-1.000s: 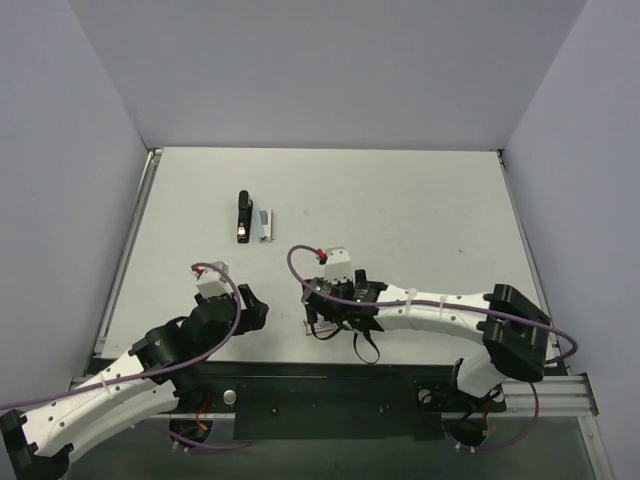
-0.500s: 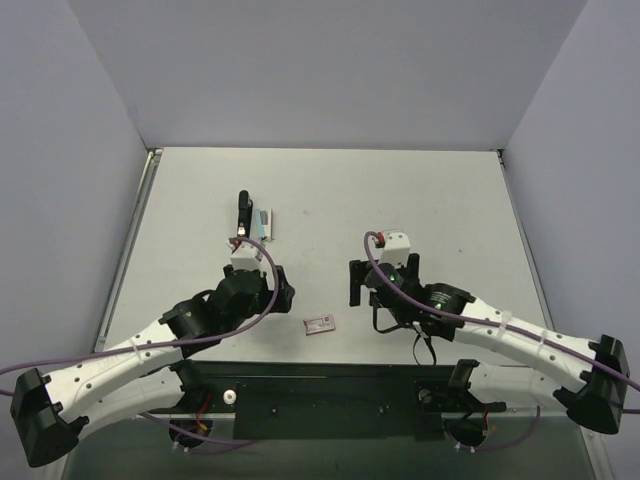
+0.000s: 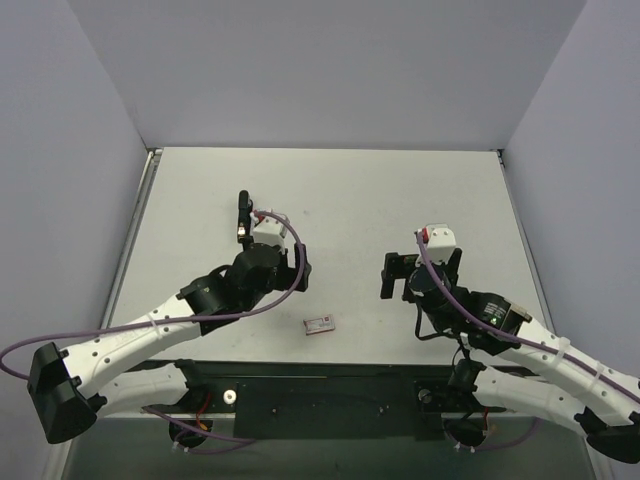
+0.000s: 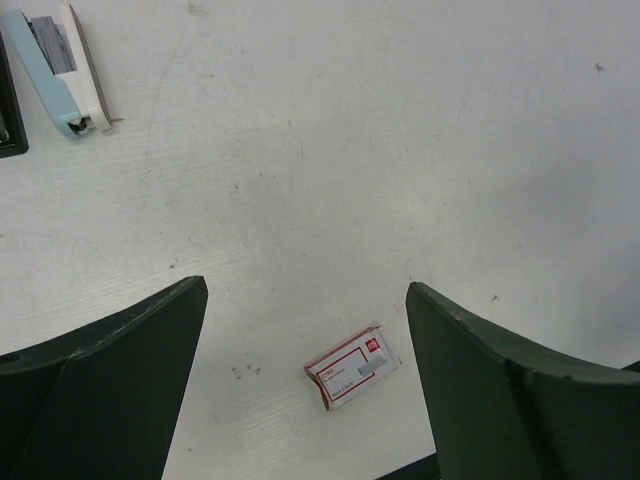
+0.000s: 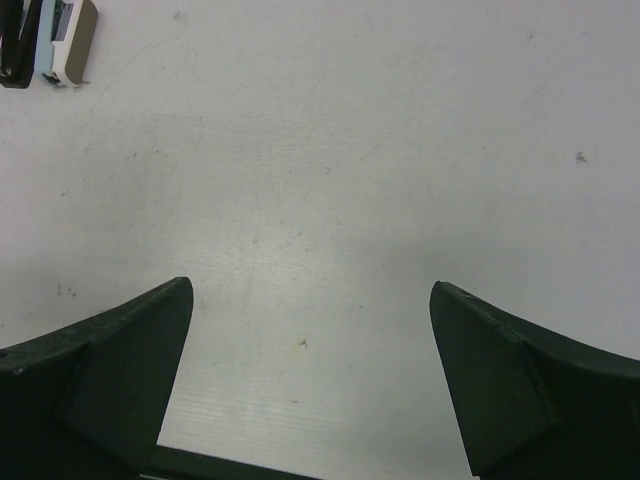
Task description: Unload the staples from the stapler
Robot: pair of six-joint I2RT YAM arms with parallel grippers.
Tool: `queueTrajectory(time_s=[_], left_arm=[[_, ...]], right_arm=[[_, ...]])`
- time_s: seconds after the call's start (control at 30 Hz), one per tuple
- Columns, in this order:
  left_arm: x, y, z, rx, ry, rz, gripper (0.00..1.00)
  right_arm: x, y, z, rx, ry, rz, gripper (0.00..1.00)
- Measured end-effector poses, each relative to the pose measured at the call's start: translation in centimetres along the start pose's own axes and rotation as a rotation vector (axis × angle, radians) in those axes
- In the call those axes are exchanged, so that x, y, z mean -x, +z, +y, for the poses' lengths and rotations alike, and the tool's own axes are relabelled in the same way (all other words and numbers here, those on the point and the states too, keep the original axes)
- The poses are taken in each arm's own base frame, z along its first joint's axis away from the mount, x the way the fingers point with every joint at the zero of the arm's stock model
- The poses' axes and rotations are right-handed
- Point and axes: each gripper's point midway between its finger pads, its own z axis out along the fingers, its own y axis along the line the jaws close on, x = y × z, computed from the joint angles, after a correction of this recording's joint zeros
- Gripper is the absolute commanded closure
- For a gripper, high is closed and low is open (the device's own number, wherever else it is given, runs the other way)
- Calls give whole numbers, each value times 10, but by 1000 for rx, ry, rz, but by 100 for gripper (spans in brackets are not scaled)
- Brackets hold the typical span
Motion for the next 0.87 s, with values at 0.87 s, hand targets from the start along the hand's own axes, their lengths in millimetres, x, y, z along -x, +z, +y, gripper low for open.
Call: queueTrajectory(time_s=[0.87], left_arm=[[37, -2, -16, -62, 37, -118, 7]], right_arm=[[29, -20, -7, 19, 22, -58, 0]])
